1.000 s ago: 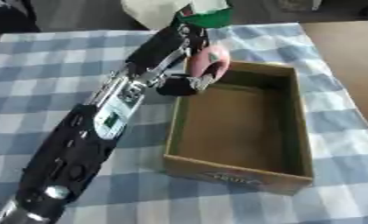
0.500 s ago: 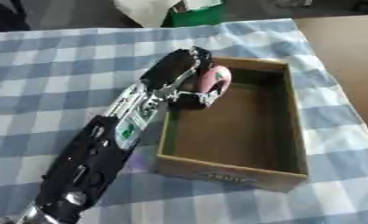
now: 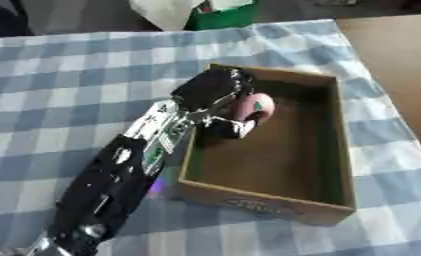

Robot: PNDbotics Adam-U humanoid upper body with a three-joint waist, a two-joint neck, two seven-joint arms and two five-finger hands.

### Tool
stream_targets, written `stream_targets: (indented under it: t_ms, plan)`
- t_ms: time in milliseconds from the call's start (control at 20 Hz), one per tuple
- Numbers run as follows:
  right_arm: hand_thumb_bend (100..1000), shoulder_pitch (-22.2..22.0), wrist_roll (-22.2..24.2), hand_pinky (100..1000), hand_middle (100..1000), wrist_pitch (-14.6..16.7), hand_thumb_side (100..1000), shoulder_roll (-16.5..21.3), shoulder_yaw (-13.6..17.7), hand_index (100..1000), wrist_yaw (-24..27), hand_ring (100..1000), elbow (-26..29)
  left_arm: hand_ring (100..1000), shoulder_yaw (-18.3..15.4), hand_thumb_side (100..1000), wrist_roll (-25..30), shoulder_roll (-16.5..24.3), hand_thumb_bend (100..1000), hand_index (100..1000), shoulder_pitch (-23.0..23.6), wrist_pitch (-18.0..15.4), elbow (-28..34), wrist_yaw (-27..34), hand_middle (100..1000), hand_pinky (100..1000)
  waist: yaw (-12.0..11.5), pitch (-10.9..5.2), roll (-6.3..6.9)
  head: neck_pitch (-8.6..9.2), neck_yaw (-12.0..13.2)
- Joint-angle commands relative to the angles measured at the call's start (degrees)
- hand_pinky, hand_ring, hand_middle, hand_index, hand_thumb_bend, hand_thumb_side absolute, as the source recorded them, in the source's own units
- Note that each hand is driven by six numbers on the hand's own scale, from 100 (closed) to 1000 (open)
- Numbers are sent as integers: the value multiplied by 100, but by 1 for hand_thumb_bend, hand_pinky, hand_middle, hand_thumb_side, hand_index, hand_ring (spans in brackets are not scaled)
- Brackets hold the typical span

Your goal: Pick up objects on the table and place them in the box.

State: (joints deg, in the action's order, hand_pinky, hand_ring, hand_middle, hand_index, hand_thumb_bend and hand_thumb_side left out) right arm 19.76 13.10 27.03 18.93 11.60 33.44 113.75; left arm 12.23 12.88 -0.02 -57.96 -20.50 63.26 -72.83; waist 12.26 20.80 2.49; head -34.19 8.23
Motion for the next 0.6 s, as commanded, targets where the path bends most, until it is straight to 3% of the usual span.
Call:
stream_targets:
  t_ms: [50, 150, 300, 450, 600]
  plan:
    - [100, 95, 4, 845, 693, -52, 1000, 80, -4, 912, 63, 855, 84, 648, 66, 440, 579, -54, 100, 671, -7, -254, -36, -314, 687, 384, 21, -78, -23, 48, 15]
    - [100, 97, 7, 845, 693, -67, 1000, 73, -8, 912, 70, 856, 84, 684, 41, 512, 928, -41, 100, 734, -18, -321, -20, -517, 727, 408, 23, -80, -24, 44, 10]
    - [100, 98, 7, 846, 692, -84, 1000, 63, -12, 911, 68, 856, 84, 730, 6, 518, 1425, -28, 100, 817, -38, -298, 17, -835, 768, 445, 31, -84, -26, 52, 17]
    - [100, 101, 4, 846, 692, -95, 1000, 53, -14, 911, 66, 856, 84, 759, -11, 522, 1828, -19, 351, 886, -57, -293, 57, -1099, 797, 471, 41, -88, -25, 55, 22]
    - [100, 100, -3, 846, 691, -111, 1000, 41, -14, 906, 60, 856, 84, 794, -38, 556, 2155, -2, 732, 988, -73, -294, 135, -1429, 832, 504, 46, -95, -23, 59, 23]
